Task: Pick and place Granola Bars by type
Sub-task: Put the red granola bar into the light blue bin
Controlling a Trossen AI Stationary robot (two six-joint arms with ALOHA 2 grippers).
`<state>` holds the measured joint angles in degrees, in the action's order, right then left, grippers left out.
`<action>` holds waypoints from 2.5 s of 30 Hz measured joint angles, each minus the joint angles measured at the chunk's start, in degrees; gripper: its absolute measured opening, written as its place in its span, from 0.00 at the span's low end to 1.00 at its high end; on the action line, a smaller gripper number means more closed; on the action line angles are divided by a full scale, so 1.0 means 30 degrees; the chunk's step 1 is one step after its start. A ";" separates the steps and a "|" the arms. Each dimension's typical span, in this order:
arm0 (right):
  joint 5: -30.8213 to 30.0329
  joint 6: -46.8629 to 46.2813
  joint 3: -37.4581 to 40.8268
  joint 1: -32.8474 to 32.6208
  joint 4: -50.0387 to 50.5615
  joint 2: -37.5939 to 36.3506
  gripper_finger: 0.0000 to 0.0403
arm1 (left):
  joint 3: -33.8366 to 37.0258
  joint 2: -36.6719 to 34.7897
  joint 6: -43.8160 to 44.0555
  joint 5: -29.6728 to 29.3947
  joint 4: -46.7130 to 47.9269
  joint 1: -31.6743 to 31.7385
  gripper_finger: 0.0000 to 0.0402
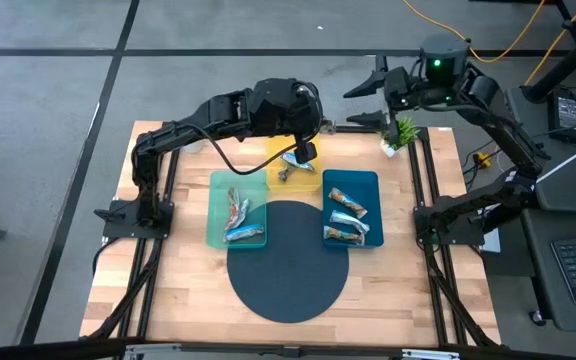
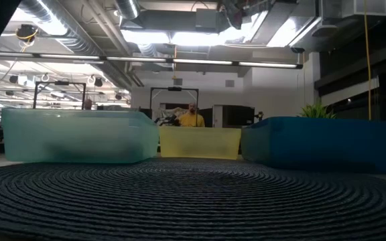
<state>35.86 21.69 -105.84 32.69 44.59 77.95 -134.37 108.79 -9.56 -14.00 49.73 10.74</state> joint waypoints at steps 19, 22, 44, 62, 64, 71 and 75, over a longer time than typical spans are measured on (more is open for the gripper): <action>-0.4597 0.1921 -0.0809 0.0029 0.7811 -0.0073 0.59 | -0.0007 -0.1850 0.3151 0.0108 0.8802 -0.2211 0.02; -0.4597 0.1989 -0.0809 0.0044 0.7941 -0.0087 0.57 | -0.0007 -0.2789 0.4806 0.0059 1.0117 -0.2580 0.02; -0.4597 0.2346 -0.0794 0.0044 0.7975 -0.0087 0.55 | 0.5045 -0.3884 0.6814 0.0220 1.3349 -0.3212 0.02; -0.4597 0.2295 -0.0787 0.0044 0.8909 -0.0087 0.55 | 1.7395 -0.3912 0.0780 0.1476 0.2162 -0.3154 0.02; -0.4597 0.2295 -0.0787 0.0044 0.9309 -0.0087 0.55 | 1.8129 -0.3912 0.0817 0.2356 0.1867 -0.3161 0.02; -0.4597 0.2302 -0.0787 0.0050 0.9826 -0.0087 0.55 | 1.9220 -0.3912 0.0956 0.5135 0.1212 -0.3249 0.02; -0.4590 0.2310 -0.0787 0.0044 0.9832 -0.0087 0.55 | 1.9220 -0.4055 0.1819 0.5238 0.0922 -0.2833 0.02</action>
<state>22.09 28.62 -108.20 32.82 74.08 77.69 -76.71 96.63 -4.11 1.72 52.50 2.24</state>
